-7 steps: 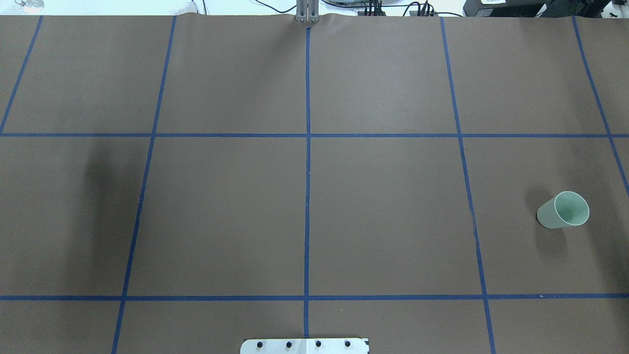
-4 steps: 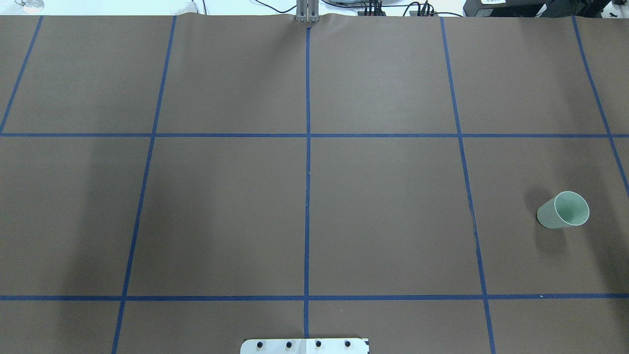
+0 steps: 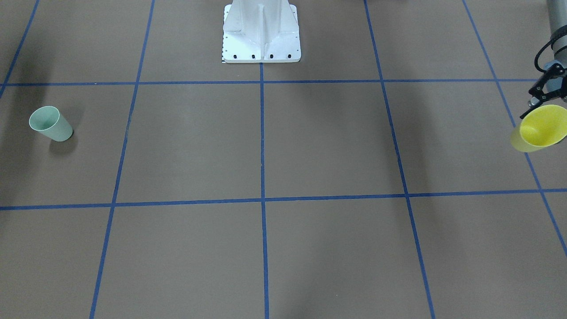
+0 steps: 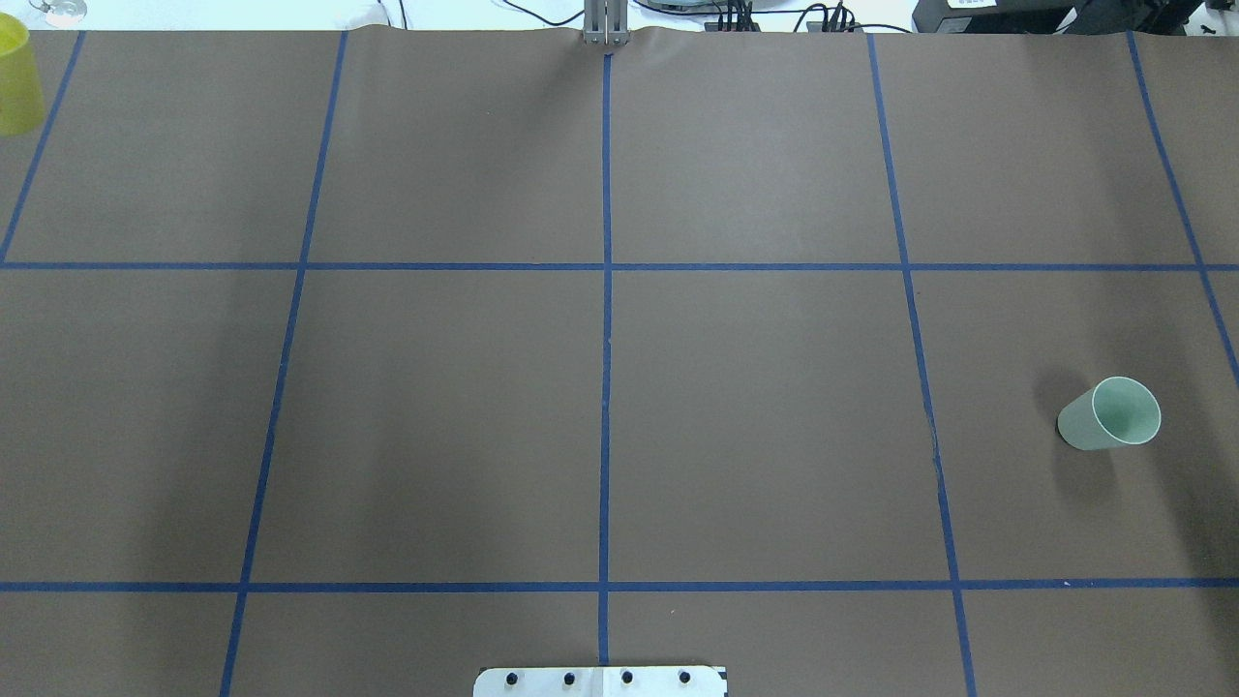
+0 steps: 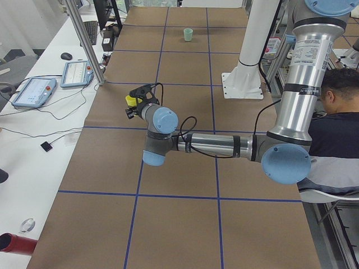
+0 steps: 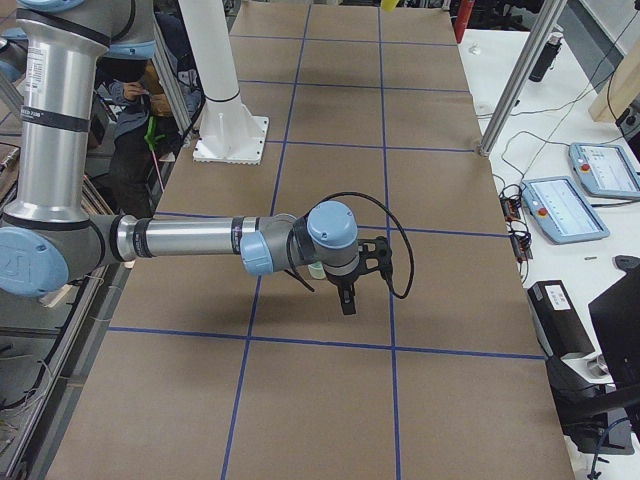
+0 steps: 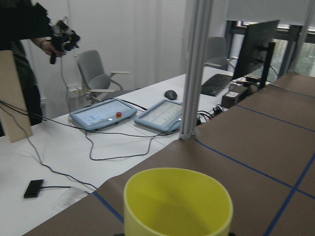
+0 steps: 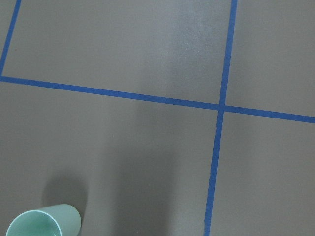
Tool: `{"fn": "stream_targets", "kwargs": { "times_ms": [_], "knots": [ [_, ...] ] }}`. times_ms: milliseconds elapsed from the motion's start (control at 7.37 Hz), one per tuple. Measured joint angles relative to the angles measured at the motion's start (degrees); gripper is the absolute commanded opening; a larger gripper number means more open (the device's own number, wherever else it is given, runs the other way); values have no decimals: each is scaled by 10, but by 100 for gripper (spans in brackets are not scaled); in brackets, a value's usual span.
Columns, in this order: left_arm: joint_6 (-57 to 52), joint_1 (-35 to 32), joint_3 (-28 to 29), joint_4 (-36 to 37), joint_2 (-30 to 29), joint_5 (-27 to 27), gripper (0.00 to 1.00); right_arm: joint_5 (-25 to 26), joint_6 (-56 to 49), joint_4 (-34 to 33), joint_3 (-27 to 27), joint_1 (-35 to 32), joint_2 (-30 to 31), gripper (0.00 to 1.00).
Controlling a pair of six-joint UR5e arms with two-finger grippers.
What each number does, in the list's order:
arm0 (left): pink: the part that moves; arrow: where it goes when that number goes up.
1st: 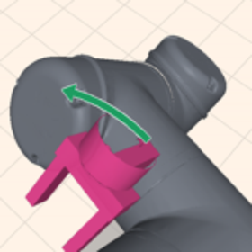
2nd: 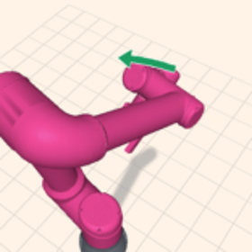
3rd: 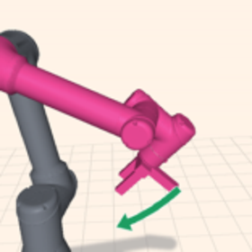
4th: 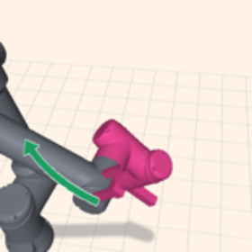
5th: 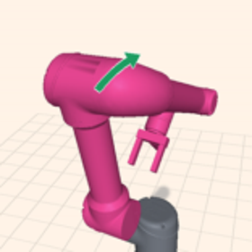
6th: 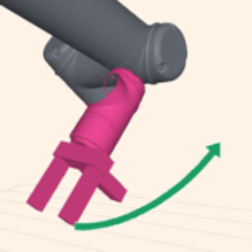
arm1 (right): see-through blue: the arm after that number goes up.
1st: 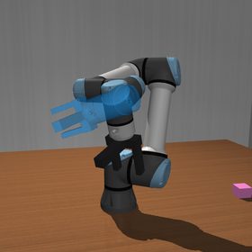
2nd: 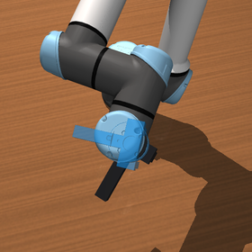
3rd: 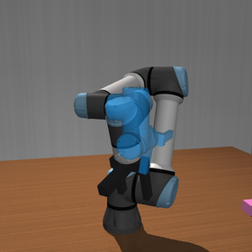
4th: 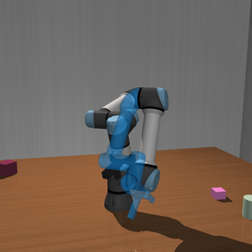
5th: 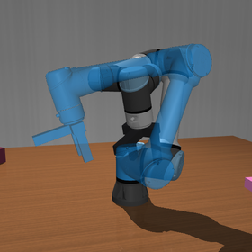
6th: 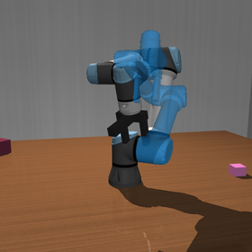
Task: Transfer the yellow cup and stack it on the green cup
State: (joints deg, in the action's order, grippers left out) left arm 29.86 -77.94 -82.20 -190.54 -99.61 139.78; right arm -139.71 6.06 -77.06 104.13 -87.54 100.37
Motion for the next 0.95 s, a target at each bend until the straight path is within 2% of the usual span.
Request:
{"fn": "stream_targets", "kwargs": {
  "times_ms": [271, 407, 678, 950],
  "knots": [
    [-24, 1, -12, -2, -16, 93, 5, -13, 2, 0, 5, 0, 0, 100],
    [-29, 3, -24, -2, -20, 111, 5, -19, 11, 0, 12, 0, -2, 100],
    [-31, 48, -46, -4, -25, 118, 3, -36, 55, 0, 27, 0, -15, 100],
    [-29, 111, -54, -6, -40, 99, 4, -72, 101, 2, 32, 0, -40, 100]
  ]
}}
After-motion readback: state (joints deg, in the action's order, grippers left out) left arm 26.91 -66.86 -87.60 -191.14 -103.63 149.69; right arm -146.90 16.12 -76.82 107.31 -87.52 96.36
